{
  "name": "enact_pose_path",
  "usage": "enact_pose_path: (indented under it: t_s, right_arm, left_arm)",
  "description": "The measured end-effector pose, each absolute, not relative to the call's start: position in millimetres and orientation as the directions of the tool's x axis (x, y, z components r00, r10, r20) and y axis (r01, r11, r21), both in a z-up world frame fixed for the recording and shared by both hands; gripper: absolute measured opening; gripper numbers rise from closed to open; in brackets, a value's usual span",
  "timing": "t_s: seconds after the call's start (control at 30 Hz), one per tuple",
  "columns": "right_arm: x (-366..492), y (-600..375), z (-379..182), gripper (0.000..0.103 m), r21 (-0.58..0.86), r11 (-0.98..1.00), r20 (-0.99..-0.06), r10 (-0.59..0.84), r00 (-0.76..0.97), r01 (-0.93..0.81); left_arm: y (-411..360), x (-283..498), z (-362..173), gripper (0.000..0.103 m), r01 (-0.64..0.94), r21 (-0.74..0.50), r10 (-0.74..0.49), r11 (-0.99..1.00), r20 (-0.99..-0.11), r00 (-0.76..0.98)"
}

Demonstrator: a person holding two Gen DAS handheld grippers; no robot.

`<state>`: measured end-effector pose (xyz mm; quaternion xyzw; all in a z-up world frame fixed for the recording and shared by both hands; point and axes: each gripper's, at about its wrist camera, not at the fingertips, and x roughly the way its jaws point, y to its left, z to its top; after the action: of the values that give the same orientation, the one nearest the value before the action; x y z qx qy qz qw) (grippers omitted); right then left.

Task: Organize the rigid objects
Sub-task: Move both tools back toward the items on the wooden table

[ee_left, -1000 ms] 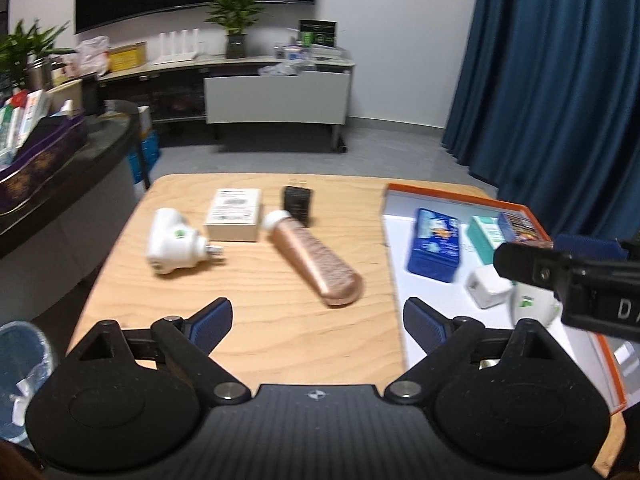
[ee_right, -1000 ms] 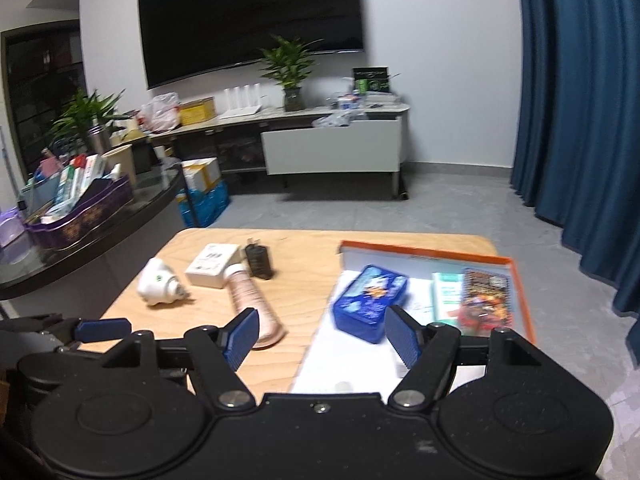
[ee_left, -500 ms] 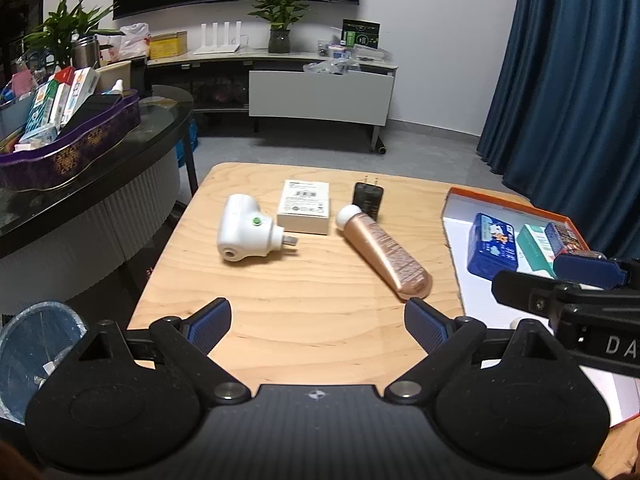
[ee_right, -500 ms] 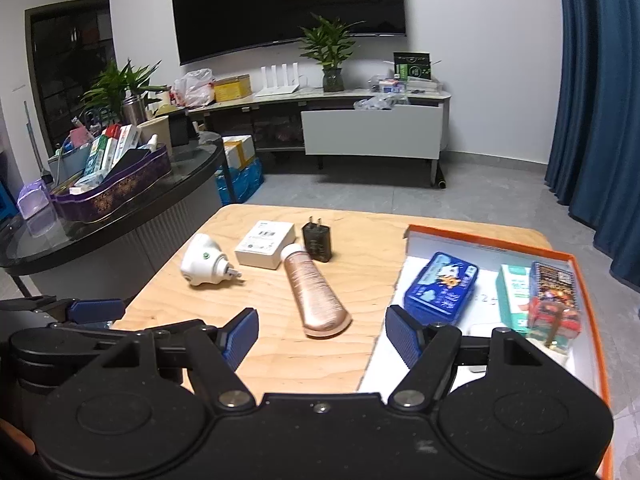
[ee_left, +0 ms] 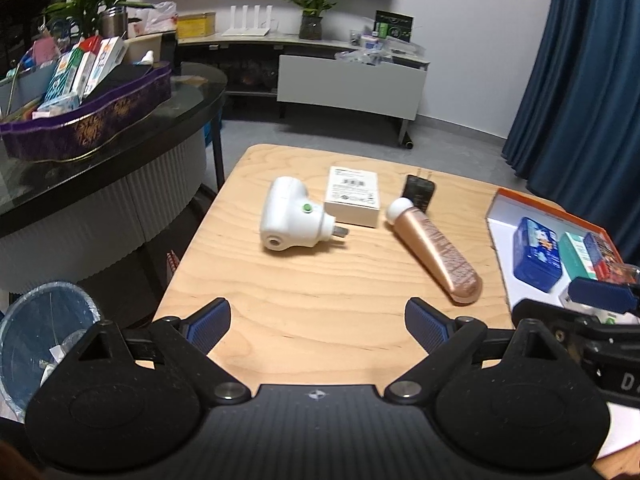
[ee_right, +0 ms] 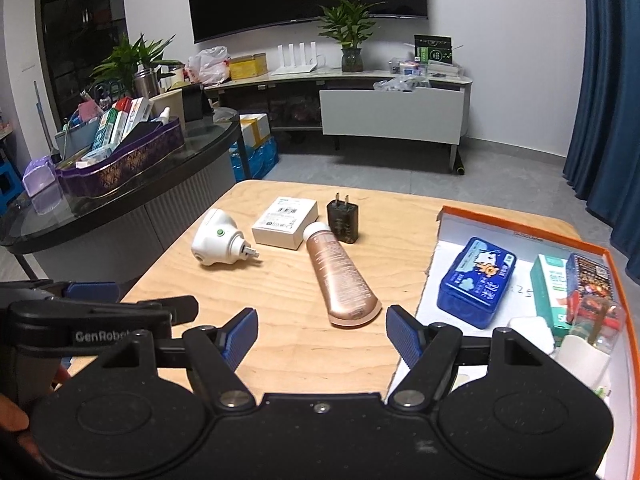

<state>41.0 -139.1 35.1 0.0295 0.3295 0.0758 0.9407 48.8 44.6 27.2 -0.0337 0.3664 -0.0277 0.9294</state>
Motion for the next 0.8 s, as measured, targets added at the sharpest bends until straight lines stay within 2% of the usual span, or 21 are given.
enact_pose_path:
  t_s: [0.47,0.8]
  right_arm:
    - [66.3,-133.9,21.5,0.084,0.103,0.985,-0.637,0.175,0.75,-0.142]
    - [83.3,-138.4,15.6,0.085,0.119,0.983,-0.646,0.182,0.741,-0.137]
  left_arm:
    - [58.5,86.2,15.9,0.099,0.027,-0.071,-0.068,0.997,-0.682,0.728]
    - [57.6,125.5,0.3,0.103,0.096,-0.02,-0.085,0.995,-0.666,0.741]
